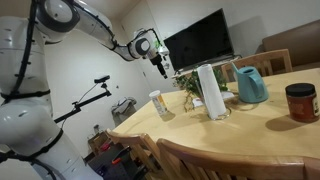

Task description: Move the paper towel holder to the right, remove the lid from the white can on the left

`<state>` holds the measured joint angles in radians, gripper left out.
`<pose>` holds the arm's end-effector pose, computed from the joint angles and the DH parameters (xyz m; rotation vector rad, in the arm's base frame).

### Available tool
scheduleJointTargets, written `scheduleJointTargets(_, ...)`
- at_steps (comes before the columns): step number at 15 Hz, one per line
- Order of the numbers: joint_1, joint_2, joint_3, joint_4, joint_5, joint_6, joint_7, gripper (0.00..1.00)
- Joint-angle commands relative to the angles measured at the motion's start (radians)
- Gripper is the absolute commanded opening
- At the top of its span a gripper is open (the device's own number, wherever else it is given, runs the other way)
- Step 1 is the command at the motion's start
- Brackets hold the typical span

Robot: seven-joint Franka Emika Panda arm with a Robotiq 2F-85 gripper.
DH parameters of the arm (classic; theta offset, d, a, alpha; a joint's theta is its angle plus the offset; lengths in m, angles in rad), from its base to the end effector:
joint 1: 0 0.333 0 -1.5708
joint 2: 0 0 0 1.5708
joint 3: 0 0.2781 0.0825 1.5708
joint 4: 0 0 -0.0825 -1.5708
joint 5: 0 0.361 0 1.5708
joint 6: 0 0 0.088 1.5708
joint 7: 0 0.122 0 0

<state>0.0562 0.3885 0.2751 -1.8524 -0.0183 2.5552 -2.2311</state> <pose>0.6063 0.1970 0.3193 0.8601 2.7694 0.3829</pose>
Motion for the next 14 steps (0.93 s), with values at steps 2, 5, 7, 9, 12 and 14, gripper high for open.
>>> scheduleJointTargets(2,0.008,0.019,-0.006,0.021,0.004,-0.019,-0.006,1.0)
scheduleJointTargets(5,0.019,0.06,-0.005,0.052,-0.003,-0.035,-0.004,1.0)
scheduleJointTargets(7,0.019,0.087,0.003,0.071,0.002,-0.042,-0.014,1.0)
scheduleJointTargets(9,0.022,0.117,0.011,0.095,0.006,-0.039,-0.022,1.0)
scheduleJointTargets(12,0.03,0.154,0.019,0.127,0.001,-0.032,-0.028,1.0)
scheduleJointTargets(14,0.031,0.171,0.027,0.142,0.004,-0.029,-0.031,1.0)
